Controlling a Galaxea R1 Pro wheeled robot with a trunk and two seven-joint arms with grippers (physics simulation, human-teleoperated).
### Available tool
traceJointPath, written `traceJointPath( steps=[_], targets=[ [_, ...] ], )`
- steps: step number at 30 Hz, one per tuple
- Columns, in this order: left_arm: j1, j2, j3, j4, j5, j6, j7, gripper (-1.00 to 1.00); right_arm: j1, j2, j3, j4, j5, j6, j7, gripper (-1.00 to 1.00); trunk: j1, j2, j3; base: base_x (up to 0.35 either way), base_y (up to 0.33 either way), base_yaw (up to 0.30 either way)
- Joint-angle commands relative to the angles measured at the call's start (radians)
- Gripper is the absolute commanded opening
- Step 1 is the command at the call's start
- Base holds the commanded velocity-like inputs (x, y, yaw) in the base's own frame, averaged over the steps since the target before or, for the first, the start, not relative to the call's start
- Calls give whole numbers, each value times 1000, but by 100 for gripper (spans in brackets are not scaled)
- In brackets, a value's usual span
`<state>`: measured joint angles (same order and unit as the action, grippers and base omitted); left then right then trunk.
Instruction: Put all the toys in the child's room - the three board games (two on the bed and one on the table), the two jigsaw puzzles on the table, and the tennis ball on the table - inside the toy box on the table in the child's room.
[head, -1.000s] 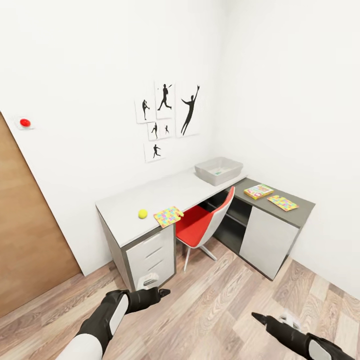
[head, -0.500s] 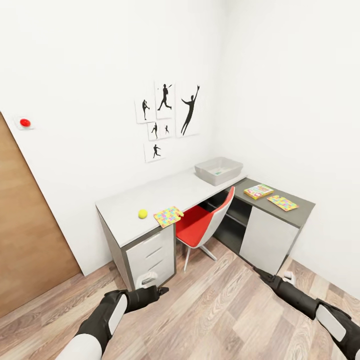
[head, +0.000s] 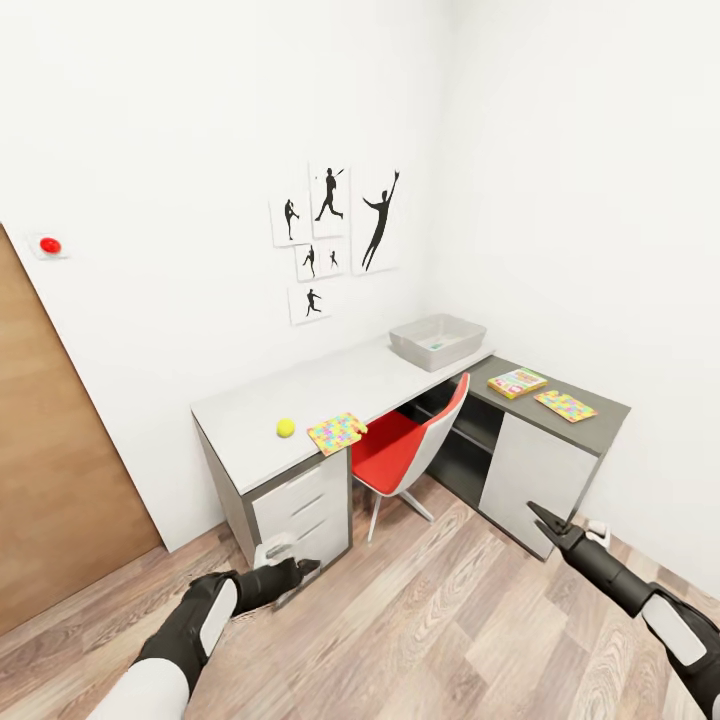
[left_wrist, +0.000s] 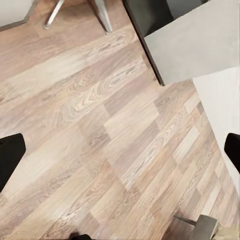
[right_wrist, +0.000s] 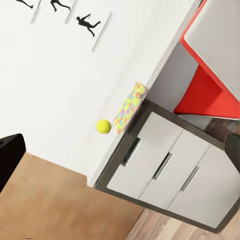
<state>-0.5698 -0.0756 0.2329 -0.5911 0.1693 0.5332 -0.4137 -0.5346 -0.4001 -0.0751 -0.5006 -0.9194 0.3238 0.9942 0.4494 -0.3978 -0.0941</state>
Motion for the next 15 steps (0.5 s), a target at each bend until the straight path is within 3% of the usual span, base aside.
traceJointPath(
  steps=[1, 3, 4, 7, 15],
  targets=[
    [-14, 2, 26, 0, 38, 10, -2, 100, -1, 0, -3, -3, -7, 7, 1, 100, 1, -2, -2, 0, 0, 0],
    [-23, 4, 52, 0, 85, 11, -1, 100, -1, 1, -5, -5, -7, 6, 1, 100, 1, -2, -2, 0, 0, 0],
    [-29, 5, 76, 0, 135, 9, 0, 100, -1, 1, -7, -7, -7, 4, 0, 100, 1, -2, -2, 0, 0, 0],
    [-35, 5, 105, 0, 223, 5, 6, 100, -1, 1, -8, -8, -7, 3, 0, 100, 1, -2, -2, 0, 0, 0],
    [-39, 5, 130, 1, 295, -1, 11, 100, -1, 1, -9, -9, -7, 0, 0, 100, 1, -2, -2, 0, 0, 0]
  ],
)
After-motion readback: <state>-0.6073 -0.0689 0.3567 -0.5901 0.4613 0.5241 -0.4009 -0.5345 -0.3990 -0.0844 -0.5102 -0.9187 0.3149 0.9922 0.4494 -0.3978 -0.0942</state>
